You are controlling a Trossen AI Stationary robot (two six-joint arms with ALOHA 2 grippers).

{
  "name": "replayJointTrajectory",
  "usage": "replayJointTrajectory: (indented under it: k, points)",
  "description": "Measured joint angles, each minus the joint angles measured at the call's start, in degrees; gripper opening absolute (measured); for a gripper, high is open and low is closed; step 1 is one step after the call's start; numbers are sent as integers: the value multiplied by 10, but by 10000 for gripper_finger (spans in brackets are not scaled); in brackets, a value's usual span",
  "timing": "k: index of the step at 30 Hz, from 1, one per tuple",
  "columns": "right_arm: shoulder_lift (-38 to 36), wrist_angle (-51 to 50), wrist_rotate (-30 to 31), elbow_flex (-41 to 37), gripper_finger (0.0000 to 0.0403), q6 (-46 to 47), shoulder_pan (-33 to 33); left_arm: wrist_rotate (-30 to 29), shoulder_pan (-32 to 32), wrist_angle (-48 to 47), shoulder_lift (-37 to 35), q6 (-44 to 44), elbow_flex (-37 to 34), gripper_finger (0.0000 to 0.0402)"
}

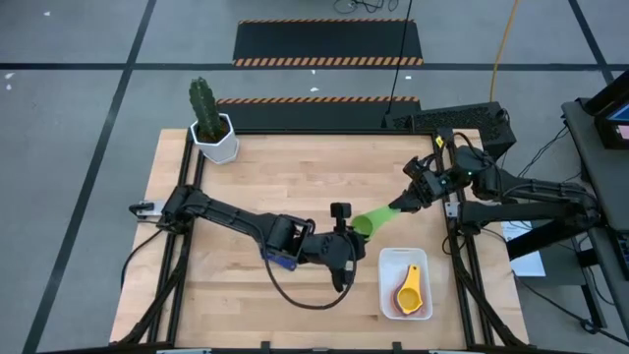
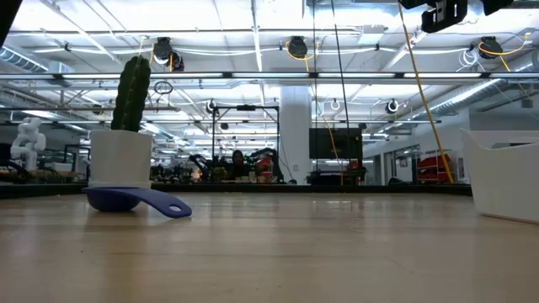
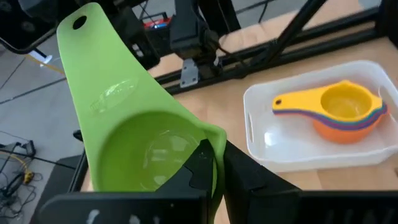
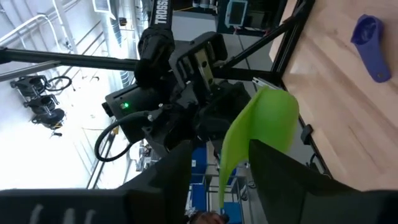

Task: Nest measuring cups in basket
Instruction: Stack the green measuring cup on top of the yellow measuring cup into the white bin

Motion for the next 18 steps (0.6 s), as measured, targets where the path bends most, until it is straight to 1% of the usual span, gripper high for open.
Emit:
replayJointTrajectory:
  k: [6, 12, 16, 18]
  points:
    - [0, 0, 0, 0, 104, -2, 0, 0, 2, -13, 0, 2, 0, 8]
    - [0, -1, 0, 0, 49, -14, 0, 0, 5, -14, 0, 2, 0, 25]
    - [0, -2, -2, 0, 13, -26, 0, 0, 5, -15, 0, 0, 0, 20]
    - [1, -5, -4, 0, 4, -31, 0, 0, 5, -16, 0, -8, 0, 21]
